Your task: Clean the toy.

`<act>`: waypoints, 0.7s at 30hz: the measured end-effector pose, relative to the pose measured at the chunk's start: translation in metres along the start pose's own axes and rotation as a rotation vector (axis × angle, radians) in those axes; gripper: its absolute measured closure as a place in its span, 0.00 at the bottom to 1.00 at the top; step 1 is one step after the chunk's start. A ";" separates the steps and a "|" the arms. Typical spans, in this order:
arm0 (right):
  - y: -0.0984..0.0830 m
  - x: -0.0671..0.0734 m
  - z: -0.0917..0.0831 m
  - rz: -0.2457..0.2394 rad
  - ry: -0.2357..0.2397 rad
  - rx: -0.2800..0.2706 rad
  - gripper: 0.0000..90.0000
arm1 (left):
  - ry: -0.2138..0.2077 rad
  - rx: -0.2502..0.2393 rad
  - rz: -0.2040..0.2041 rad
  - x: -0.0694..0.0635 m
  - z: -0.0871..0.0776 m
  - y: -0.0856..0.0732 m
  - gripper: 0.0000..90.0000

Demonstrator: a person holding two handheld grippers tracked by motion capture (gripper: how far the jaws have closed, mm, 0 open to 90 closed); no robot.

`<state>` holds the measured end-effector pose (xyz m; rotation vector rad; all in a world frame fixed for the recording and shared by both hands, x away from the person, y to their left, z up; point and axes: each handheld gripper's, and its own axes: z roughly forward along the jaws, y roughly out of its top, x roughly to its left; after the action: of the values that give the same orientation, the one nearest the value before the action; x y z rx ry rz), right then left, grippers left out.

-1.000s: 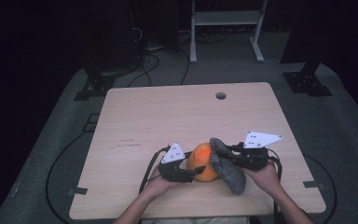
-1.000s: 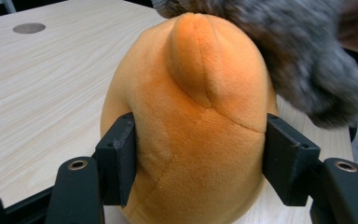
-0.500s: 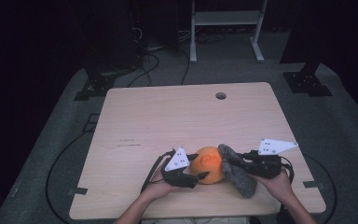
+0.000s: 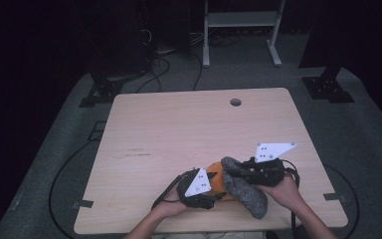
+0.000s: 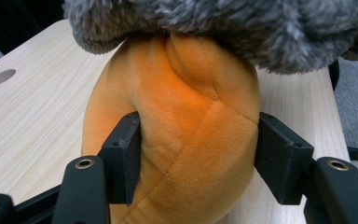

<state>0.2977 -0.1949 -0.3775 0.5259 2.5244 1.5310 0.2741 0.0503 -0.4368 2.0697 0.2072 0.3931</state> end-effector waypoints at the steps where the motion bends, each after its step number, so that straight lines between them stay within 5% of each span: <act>1: -0.001 0.000 0.000 0.009 0.012 0.001 0.86 | -0.008 0.004 0.012 0.003 -0.001 0.000 0.39; 5: -0.003 0.005 0.002 0.012 0.079 0.013 0.86 | -0.009 0.021 -0.055 0.010 0.005 0.001 0.13; 10: -0.010 -0.008 -0.006 0.042 0.054 0.008 0.86 | -0.009 -0.008 -0.053 0.008 0.006 -0.001 0.36; 15: -0.038 -0.036 -0.030 0.141 -0.066 -0.005 0.86 | -0.010 -0.022 -0.059 0.010 0.004 -0.004 0.39; 17: -0.051 -0.042 -0.038 0.188 -0.077 -0.015 0.86 | -0.008 -0.030 -0.071 0.010 0.005 -0.003 0.40; 21: -0.051 -0.033 -0.042 0.171 -0.072 -0.030 0.87 | 0.025 -0.039 -0.060 0.009 0.006 0.003 0.42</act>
<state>0.3048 -0.2632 -0.4049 0.7953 2.4544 1.5715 0.2844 0.0467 -0.4355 2.0160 0.2733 0.3836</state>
